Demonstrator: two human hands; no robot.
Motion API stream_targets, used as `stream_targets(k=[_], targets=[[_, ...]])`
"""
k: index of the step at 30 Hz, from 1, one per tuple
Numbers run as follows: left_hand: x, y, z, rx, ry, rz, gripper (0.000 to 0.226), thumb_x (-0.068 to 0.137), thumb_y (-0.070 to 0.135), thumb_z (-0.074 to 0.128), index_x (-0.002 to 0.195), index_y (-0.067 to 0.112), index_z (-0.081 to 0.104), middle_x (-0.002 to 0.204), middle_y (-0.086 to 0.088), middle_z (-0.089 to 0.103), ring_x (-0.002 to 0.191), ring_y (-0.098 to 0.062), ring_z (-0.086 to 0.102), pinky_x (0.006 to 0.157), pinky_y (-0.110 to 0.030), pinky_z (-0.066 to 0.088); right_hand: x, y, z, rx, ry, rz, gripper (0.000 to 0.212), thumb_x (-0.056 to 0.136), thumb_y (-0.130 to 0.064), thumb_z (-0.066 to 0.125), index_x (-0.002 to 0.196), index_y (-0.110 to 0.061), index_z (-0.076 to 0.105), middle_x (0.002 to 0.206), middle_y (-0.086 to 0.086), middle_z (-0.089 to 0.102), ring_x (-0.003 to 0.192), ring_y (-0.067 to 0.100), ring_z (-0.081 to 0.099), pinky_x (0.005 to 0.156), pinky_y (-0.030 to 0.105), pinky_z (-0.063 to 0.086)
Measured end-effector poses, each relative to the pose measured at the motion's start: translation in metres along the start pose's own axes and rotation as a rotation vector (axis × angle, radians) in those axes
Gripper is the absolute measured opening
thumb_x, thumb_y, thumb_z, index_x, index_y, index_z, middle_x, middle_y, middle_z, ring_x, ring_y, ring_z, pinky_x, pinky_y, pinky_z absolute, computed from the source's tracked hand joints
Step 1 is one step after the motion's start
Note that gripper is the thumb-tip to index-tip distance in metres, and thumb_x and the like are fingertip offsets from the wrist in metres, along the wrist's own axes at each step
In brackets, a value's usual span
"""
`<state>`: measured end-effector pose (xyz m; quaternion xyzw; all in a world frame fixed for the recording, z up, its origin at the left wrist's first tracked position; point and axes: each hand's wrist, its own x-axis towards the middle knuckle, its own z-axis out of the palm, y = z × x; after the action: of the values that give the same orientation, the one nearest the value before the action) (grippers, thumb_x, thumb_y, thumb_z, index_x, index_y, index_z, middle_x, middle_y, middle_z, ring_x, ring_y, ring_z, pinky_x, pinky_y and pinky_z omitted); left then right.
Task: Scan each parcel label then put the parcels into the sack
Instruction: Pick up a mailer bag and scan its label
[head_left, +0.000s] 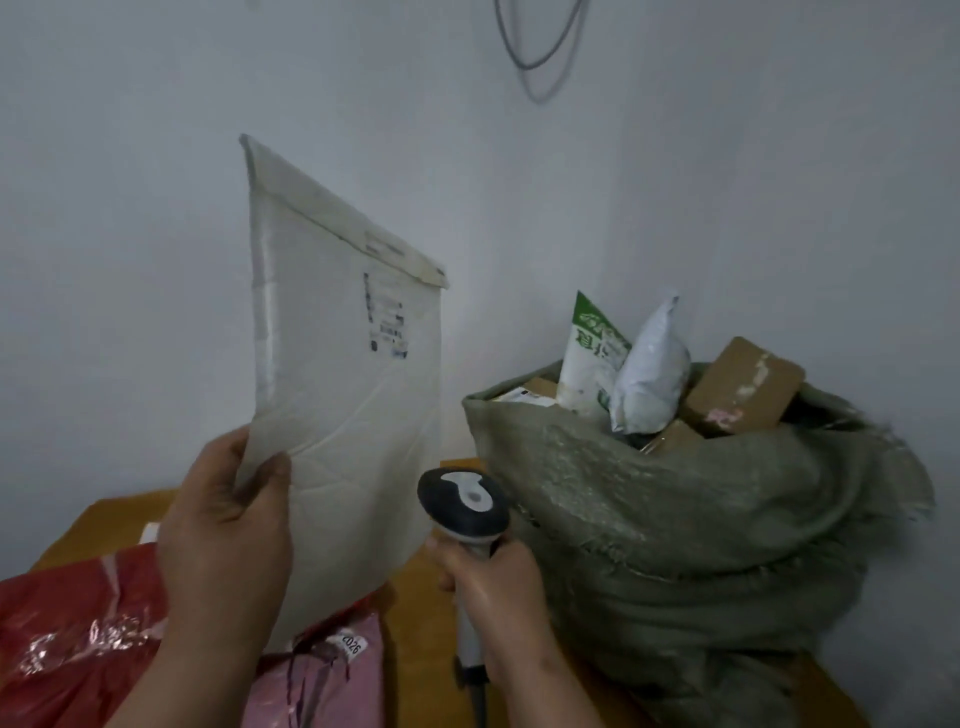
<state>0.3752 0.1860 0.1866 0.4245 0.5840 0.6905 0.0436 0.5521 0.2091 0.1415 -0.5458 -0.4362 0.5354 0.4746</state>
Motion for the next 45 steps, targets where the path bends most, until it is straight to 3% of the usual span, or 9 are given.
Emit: stream_targets(k=[6,10,16,20,23,28,32,38,45], targets=[[-0.008,0.049,0.033,-0.137,-0.041,0.101,0.018,0.093,0.026,0.059,0.108,0.034,0.066,0.09,0.027,0.067,0.084,0.001,0.062,0.073,-0.021,0.047,-0.019,-0.008,-0.036,0.04,0.073,-0.084,0.012,0.079,-0.023,0.083,0.083,-0.022,0.071,0.06,-0.009,0.07,0.061,0.004,0.067,0.065,0.027,0.054],[-0.007,0.091,0.066,-0.207,-0.036,0.171,0.018,0.095,0.013,0.059,0.101,0.029,0.063,0.076,0.033,0.062,0.075,0.02,0.057,0.062,0.003,0.037,-0.017,-0.019,-0.062,0.066,0.105,-0.112,0.012,0.079,-0.024,0.082,0.08,-0.021,0.07,0.06,-0.007,0.069,0.066,0.01,0.066,0.064,0.027,0.052],[0.025,0.128,0.141,-0.226,0.074,0.169,0.01,0.09,0.016,0.061,0.091,0.026,0.062,0.073,0.022,0.058,0.068,0.012,0.056,0.062,0.0,0.036,0.01,-0.057,-0.11,0.158,0.071,-0.209,0.011,0.076,-0.024,0.083,0.079,-0.022,0.072,0.059,-0.009,0.068,0.053,0.0,0.063,0.051,0.017,0.048],[0.044,0.138,0.196,-0.241,0.183,0.086,0.011,0.086,0.014,0.061,0.087,0.025,0.06,0.078,0.014,0.061,0.078,-0.006,0.059,0.07,-0.014,0.044,0.043,-0.085,-0.151,0.188,0.079,-0.263,0.01,0.075,-0.025,0.084,0.078,-0.021,0.076,0.068,-0.001,0.073,0.063,0.011,0.066,0.063,0.03,0.052],[0.042,0.143,0.234,-0.263,0.196,0.061,0.019,0.087,0.012,0.059,0.082,0.03,0.06,0.07,0.021,0.058,0.068,0.005,0.057,0.068,-0.01,0.044,0.069,-0.097,-0.175,0.215,0.079,-0.281,0.008,0.075,-0.02,0.084,0.076,-0.025,0.077,0.071,0.001,0.074,0.066,0.013,0.068,0.064,0.032,0.053],[0.016,0.124,0.286,-0.268,0.014,0.002,0.021,0.095,0.013,0.057,0.103,0.027,0.07,0.084,0.023,0.067,0.073,0.015,0.06,0.071,-0.009,0.05,0.104,-0.1,-0.199,0.222,0.054,-0.255,0.021,0.075,-0.02,0.083,0.094,-0.013,0.077,0.072,-0.002,0.074,0.067,0.008,0.07,0.055,0.016,0.051],[-0.003,0.104,0.316,-0.252,-0.128,-0.066,0.021,0.099,0.016,0.057,0.102,0.033,0.067,0.084,0.025,0.067,0.075,0.015,0.061,0.069,-0.012,0.049,0.123,-0.095,-0.214,0.211,0.073,-0.23,0.007,0.078,-0.019,0.082,0.081,-0.017,0.077,0.067,0.0,0.073,0.063,0.01,0.068,0.056,0.02,0.051],[-0.004,0.093,0.356,-0.322,-0.247,-0.11,0.024,0.097,0.009,0.056,0.102,0.029,0.069,0.083,0.017,0.07,0.074,0.005,0.064,0.072,-0.013,0.053,0.137,-0.086,-0.234,0.251,0.199,-0.185,0.009,0.079,-0.019,0.082,0.084,-0.019,0.075,0.068,0.002,0.074,0.062,0.011,0.069,0.059,0.027,0.053],[-0.025,0.041,0.39,-0.154,-0.39,-0.368,0.023,0.096,0.004,0.042,0.109,0.013,0.059,0.088,-0.005,0.058,0.083,-0.025,0.054,0.076,-0.036,0.046,0.139,-0.079,-0.248,0.158,0.295,-0.163,0.021,0.073,-0.027,0.084,0.085,-0.012,0.074,0.062,0.0,0.072,0.056,0.008,0.067,0.06,0.03,0.049]])
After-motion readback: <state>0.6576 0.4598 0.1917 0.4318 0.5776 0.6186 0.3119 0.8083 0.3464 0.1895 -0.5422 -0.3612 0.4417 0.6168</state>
